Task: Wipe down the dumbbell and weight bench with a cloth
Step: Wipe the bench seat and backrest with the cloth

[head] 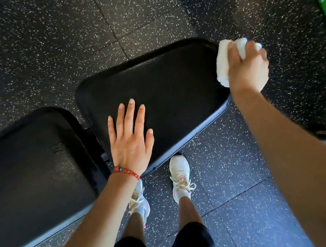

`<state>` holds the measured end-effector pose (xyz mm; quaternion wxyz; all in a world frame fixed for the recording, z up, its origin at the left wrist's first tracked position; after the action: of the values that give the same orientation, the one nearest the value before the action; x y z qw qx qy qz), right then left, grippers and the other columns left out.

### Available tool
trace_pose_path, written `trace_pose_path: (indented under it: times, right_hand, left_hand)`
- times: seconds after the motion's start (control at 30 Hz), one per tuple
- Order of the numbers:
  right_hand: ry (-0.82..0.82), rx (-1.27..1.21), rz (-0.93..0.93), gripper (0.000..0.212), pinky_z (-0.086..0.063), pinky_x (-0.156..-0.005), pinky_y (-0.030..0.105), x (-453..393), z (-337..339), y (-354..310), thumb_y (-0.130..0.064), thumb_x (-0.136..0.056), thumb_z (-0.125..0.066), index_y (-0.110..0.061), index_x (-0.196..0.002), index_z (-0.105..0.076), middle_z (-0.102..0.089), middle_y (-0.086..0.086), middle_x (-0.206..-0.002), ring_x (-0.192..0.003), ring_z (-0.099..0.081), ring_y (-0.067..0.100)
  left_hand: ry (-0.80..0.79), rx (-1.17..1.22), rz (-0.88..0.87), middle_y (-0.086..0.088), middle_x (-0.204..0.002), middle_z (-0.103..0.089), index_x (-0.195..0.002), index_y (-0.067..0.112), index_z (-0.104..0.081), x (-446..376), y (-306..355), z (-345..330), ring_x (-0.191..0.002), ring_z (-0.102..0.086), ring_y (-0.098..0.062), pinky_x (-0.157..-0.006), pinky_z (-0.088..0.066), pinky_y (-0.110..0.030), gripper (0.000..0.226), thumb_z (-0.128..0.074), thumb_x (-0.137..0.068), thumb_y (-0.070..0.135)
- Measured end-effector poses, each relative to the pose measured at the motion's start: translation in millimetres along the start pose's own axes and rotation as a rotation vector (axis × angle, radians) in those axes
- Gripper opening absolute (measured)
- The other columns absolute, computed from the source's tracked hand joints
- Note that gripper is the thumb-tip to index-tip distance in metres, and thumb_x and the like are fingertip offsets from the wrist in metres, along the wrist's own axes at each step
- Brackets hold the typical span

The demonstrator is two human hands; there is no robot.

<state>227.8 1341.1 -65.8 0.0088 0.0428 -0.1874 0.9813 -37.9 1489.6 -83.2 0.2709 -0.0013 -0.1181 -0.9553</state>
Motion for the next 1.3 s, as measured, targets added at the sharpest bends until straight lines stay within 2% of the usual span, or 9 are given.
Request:
trace_pose_path:
  times: [0.2, 0.5, 0.6, 0.7, 0.8, 0.93, 1.0, 1.1, 1.3]
  right_hand:
    - [-0.06, 0.009, 0.274, 0.039, -0.047, -0.063, 0.038, 70.5, -5.0, -12.1, -0.041, -0.089, -0.056, -0.012, -0.116, -0.06, -0.056, 0.023, -0.113, -0.085, -0.058, 0.04]
    - [-0.081, 0.041, 0.296, 0.045, -0.033, -0.066, 0.031, 2.2, -27.7, -61.2, -0.049, -0.091, -0.045, -0.017, -0.121, -0.055, -0.051, 0.018, -0.121, -0.096, -0.057, 0.035]
    - [-0.067, 0.062, 0.308, 0.045, -0.039, -0.064, 0.033, 11.9, -26.6, -63.3, -0.047, -0.092, -0.045, -0.016, -0.123, -0.053, -0.05, 0.021, -0.119, -0.093, -0.057, 0.036]
    - [-0.121, 0.017, 0.425, 0.04, -0.048, -0.057, 0.04, 61.9, -27.7, -67.0, -0.04, -0.089, -0.054, -0.012, -0.116, -0.061, -0.055, 0.027, -0.106, -0.085, -0.058, 0.04]
    - [-0.128, -0.01, 0.564, 0.033, -0.047, -0.041, 0.034, 119.9, -21.5, -72.6, -0.037, -0.082, -0.061, -0.009, -0.098, -0.069, -0.058, 0.023, -0.08, -0.064, -0.059, 0.036]
    - [-0.197, 0.034, 0.623, 0.034, -0.047, -0.038, 0.031, 175.3, -16.9, -61.1, -0.039, -0.078, -0.062, -0.01, -0.094, -0.071, -0.057, 0.018, -0.072, -0.056, -0.059, 0.031]
    - [-0.316, 0.035, 0.543, 0.035, -0.049, -0.045, 0.035, 194.3, -18.2, -48.0, -0.042, -0.081, -0.063, -0.015, -0.102, -0.067, -0.058, 0.018, -0.085, -0.064, -0.061, 0.034]
    - [-0.52, -0.078, 0.218, 0.036, -0.046, -0.067, 0.038, 214.7, -17.9, -15.5, -0.046, -0.088, -0.054, -0.019, -0.112, -0.059, -0.059, 0.014, -0.108, -0.086, -0.06, 0.035]
    - [-0.3, -0.526, -0.375, 0.026, -0.028, -0.062, 0.026, 232.1, 52.4, 16.7, -0.039, -0.085, -0.059, -0.019, -0.07, -0.051, -0.058, -0.004, -0.067, -0.067, -0.051, 0.022]
  left_hand:
    - [-0.015, -0.024, 0.016, -0.015, -0.147, -0.035, -0.138, 0.009, -0.039, -0.7, 1.4, 1.0, -0.136, -0.026, -0.032, -0.11, -0.016, -0.052, 0.054, -0.041, -0.088, 0.029]
    - [-0.032, -0.039, 0.02, -0.015, -0.147, -0.035, -0.138, 0.009, -0.038, -1.2, 2.3, 0.1, -0.136, -0.025, -0.032, -0.111, -0.015, -0.051, 0.053, -0.039, -0.089, 0.029]
    - [-0.055, -0.038, 0.03, -0.016, -0.146, -0.037, -0.137, 0.008, -0.04, -1.1, 3.7, 1.7, -0.135, -0.028, -0.033, -0.109, -0.02, -0.054, 0.052, -0.039, -0.089, 0.029]
    - [-0.078, -0.029, 0.039, -0.017, -0.145, -0.038, -0.136, 0.006, -0.043, -2.0, 5.4, 7.0, -0.134, -0.031, -0.035, -0.108, -0.023, -0.055, 0.052, -0.038, -0.089, 0.029]
    - [-0.101, 0.016, 0.07, -0.019, -0.144, -0.04, -0.133, 0.003, -0.045, -0.8, 6.5, 14.5, -0.133, -0.036, -0.037, -0.106, -0.027, -0.055, 0.052, -0.037, -0.089, 0.028]
    - [-0.129, 0.071, 0.11, -0.021, -0.141, -0.043, -0.131, 0.0, -0.048, 8.5, 5.2, 30.4, -0.13, -0.039, -0.039, -0.104, -0.031, -0.056, 0.053, -0.034, -0.089, 0.029]
    - [-0.122, 0.081, 0.091, -0.021, -0.14, -0.044, -0.131, -0.001, -0.048, 15.9, 4.4, 43.7, -0.13, -0.039, -0.038, -0.105, -0.031, -0.055, 0.053, -0.033, -0.089, 0.029]
    - [-0.114, 0.101, 0.061, -0.02, -0.139, -0.046, -0.13, -0.001, -0.05, 26.4, 3.0, 66.2, -0.129, -0.04, -0.038, -0.104, -0.031, -0.055, 0.053, -0.034, -0.089, 0.029]
    - [-0.097, 0.146, -0.017, -0.021, -0.138, -0.047, -0.13, -0.002, -0.05, 44.7, 6.2, 121.4, -0.13, -0.04, -0.039, -0.105, -0.031, -0.055, 0.053, -0.033, -0.09, 0.029]
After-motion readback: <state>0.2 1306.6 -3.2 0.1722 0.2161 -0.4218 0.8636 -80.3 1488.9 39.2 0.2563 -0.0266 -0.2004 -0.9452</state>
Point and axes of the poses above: each hand's wrist, its own x-axis away from the middle knuckle, its own z-axis out of the back of the hand, y = z × x, the point moved 7 cm from there along -x, towards the middle knuckle
